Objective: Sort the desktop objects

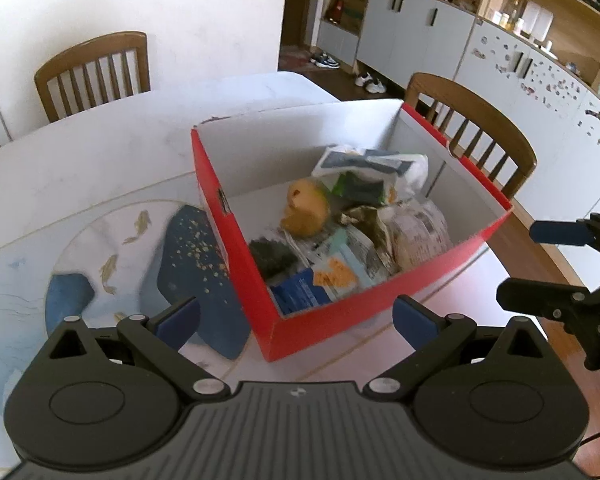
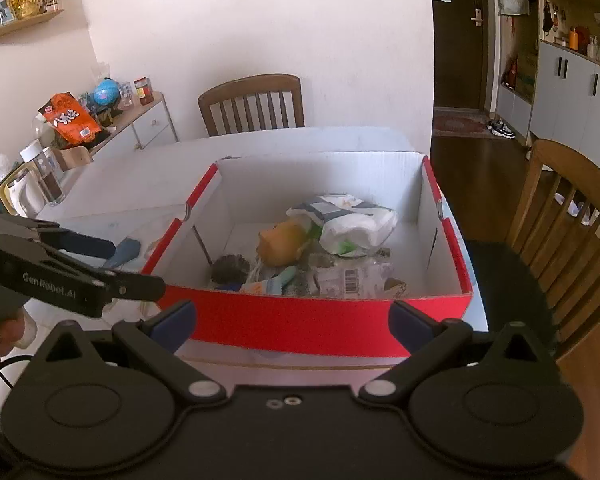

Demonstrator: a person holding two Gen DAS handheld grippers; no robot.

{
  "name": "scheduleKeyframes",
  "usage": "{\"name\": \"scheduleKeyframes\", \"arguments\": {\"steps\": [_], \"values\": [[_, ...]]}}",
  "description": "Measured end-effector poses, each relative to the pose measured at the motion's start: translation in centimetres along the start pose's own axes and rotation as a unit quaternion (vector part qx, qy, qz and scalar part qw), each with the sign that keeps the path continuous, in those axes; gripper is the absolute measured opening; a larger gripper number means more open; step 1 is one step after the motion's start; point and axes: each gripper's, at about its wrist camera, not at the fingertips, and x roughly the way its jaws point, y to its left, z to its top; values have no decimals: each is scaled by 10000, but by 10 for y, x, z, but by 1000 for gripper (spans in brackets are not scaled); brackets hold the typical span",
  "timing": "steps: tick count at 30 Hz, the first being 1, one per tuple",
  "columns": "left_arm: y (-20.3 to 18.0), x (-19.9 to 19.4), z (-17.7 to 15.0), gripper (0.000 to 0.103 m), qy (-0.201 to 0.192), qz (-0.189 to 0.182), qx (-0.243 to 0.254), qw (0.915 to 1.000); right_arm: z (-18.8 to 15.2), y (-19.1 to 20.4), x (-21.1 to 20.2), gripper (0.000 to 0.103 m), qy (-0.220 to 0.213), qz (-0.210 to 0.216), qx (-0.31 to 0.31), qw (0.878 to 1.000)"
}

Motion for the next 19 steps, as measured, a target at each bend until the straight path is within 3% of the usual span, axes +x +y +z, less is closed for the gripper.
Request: {"name": "scheduleKeyframes", "arguments": {"steps": [19], "values": [[-3,-6,-4,103,-97,-33,110,9999,-5,5,-2,103,80,-64,40,9999]]}}
